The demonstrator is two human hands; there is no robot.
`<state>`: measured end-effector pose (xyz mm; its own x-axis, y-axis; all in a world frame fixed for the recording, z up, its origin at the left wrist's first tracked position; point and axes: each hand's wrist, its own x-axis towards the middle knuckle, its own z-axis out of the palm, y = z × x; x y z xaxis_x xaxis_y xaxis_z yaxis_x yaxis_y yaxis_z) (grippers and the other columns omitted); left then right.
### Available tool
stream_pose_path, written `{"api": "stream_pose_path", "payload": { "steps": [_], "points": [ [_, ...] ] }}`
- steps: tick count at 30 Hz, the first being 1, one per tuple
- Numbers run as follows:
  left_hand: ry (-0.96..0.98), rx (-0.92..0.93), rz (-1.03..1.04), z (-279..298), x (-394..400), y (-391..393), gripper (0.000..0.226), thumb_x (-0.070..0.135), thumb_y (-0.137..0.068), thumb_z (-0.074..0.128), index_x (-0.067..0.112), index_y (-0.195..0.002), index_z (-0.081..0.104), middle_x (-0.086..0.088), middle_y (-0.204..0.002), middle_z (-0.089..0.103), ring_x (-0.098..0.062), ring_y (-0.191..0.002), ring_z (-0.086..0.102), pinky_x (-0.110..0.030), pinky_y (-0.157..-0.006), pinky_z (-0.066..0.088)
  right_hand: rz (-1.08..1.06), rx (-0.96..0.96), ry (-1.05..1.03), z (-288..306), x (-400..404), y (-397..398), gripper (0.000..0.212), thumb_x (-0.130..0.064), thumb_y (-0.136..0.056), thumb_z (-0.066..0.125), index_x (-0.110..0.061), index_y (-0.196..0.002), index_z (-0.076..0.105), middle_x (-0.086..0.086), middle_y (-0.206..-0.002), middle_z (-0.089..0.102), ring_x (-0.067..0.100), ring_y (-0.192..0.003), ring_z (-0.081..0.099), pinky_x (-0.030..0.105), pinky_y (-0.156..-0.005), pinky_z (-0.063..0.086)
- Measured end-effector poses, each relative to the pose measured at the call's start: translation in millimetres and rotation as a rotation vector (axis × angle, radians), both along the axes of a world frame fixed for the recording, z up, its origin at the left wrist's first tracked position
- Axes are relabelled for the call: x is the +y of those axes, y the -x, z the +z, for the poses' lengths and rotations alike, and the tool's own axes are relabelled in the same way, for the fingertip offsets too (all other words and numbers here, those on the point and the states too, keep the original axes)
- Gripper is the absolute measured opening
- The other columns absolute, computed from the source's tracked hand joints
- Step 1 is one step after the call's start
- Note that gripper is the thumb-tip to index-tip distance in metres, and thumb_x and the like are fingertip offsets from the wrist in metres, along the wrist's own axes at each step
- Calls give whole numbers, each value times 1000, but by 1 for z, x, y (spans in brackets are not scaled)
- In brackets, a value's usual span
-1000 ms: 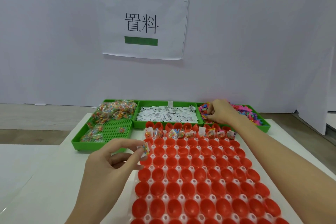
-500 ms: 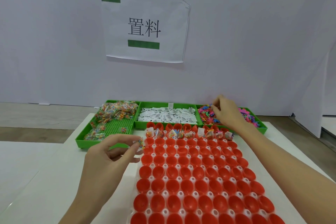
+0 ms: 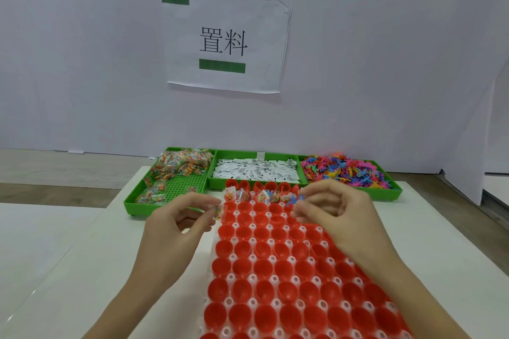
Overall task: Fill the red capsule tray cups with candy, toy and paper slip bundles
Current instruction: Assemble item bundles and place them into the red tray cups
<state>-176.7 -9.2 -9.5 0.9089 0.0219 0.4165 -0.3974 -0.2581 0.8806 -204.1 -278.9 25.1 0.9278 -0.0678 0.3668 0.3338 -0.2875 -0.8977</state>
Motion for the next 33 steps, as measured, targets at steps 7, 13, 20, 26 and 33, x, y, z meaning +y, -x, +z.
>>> {"api": "stream_pose_path", "payload": {
  "steps": [7, 13, 20, 26, 33],
  "points": [
    [76, 17, -34, 8, -1, 5, 18, 10, -85, 79, 28, -87, 78, 1, -83, 77, -17, -72, 75, -25, -72, 61, 109, 130, 86, -2, 16, 21, 5, -16, -90, 76, -21, -89, 75, -1, -88, 74, 9, -73, 68, 22, -72, 56],
    [57, 38, -423, 10, -17, 25, 11, 18, -85, 82, 19, -95, 79, -7, -91, 78, -26, -81, 74, -34, -75, 62, 195, 142, 124, 0, 24, 31, 13, -10, -91, 75, -22, -96, 76, 3, -87, 77, 22, -73, 75, 27, -70, 61],
    [99, 123, -422, 0, -29, 30, 9, 24, -83, 82, 20, -91, 79, -6, -87, 78, -19, -83, 75, -25, -77, 58, 95, 33, 291, -9, 32, 36, 34, -10, -90, 75, -36, -111, 75, -12, -86, 76, 9, -75, 74, 19, -71, 59],
    [119, 185, -412, 1, -28, 28, 10, 21, -81, 84, 19, -89, 81, -7, -87, 78, -24, -84, 75, -30, -79, 61, -36, -52, 281, -11, 34, 39, 21, -16, -85, 80, -30, -97, 71, -15, -76, 75, 6, -63, 73, 18, -64, 58],
    [144, 199, -448, 3, -27, 27, 12, 23, -81, 85, 17, -90, 81, -8, -89, 78, -25, -87, 75, -29, -81, 60, 79, 62, 205, -9, 37, 39, 9, -31, -84, 81, -35, -90, 78, -10, -81, 78, 10, -73, 75, 23, -69, 60]
  ]
}}
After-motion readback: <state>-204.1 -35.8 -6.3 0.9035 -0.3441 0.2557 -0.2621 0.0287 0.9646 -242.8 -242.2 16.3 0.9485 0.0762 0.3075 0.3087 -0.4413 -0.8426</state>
